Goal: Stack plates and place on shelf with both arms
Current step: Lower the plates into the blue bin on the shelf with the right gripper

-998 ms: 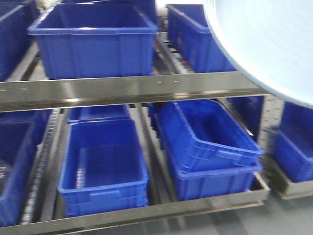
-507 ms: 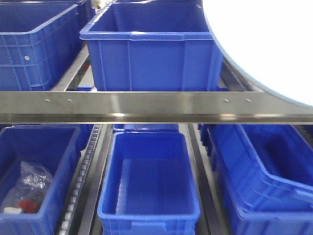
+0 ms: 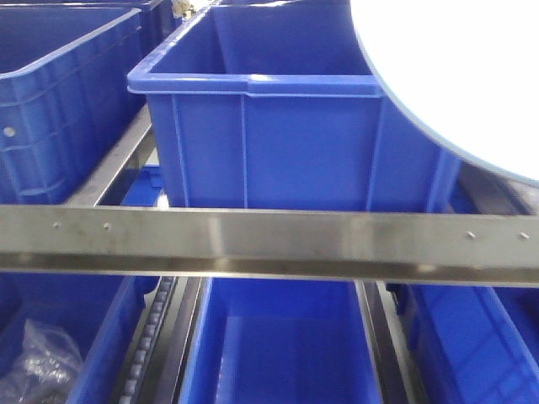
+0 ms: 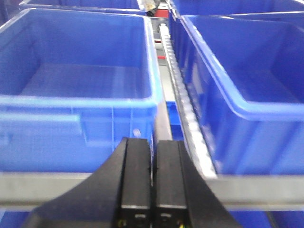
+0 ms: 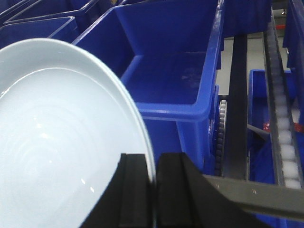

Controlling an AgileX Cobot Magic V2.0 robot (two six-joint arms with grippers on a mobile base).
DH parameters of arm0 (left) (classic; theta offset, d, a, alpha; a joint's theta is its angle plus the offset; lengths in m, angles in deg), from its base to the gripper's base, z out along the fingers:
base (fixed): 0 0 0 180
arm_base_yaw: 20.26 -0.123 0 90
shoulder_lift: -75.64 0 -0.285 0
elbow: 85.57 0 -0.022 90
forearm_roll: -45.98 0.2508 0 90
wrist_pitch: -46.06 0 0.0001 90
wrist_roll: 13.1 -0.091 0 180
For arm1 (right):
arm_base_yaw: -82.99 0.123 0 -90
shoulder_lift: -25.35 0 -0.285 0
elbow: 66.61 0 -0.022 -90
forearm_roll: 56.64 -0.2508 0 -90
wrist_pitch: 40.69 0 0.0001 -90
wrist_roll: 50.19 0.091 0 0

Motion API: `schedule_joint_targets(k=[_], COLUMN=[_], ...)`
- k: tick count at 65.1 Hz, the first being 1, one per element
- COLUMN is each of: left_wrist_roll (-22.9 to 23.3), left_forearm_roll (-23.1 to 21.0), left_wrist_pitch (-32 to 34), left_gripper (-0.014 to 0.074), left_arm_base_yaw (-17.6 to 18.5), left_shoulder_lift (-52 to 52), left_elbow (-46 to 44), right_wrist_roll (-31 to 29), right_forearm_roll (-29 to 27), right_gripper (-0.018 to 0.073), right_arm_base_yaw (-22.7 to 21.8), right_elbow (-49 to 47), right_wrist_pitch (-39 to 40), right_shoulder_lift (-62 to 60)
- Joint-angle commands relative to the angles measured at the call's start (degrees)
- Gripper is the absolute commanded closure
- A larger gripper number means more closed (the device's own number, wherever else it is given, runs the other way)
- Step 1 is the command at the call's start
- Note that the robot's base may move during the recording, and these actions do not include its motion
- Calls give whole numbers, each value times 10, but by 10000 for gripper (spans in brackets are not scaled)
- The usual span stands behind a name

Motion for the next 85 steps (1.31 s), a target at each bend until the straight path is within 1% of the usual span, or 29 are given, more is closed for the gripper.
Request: schedule_joint_targets(k=[1, 85], left_wrist_roll=[0, 0], left_forearm_roll=[-5, -5], left_wrist_pitch=[44, 44], left_gripper=[514, 514], left_arm_base_yaw=[1, 1], left_shoulder_lift=[5, 5], left_elbow=[-21, -21], right_wrist_roll=[0, 0], right_forearm_roll=[-1, -1], right_gripper=[511, 511], right_arm_base_yaw=[-2, -2], right_elbow=[-17, -17], right_wrist_pitch=[57, 57], right_shoulder_lift=[1, 1])
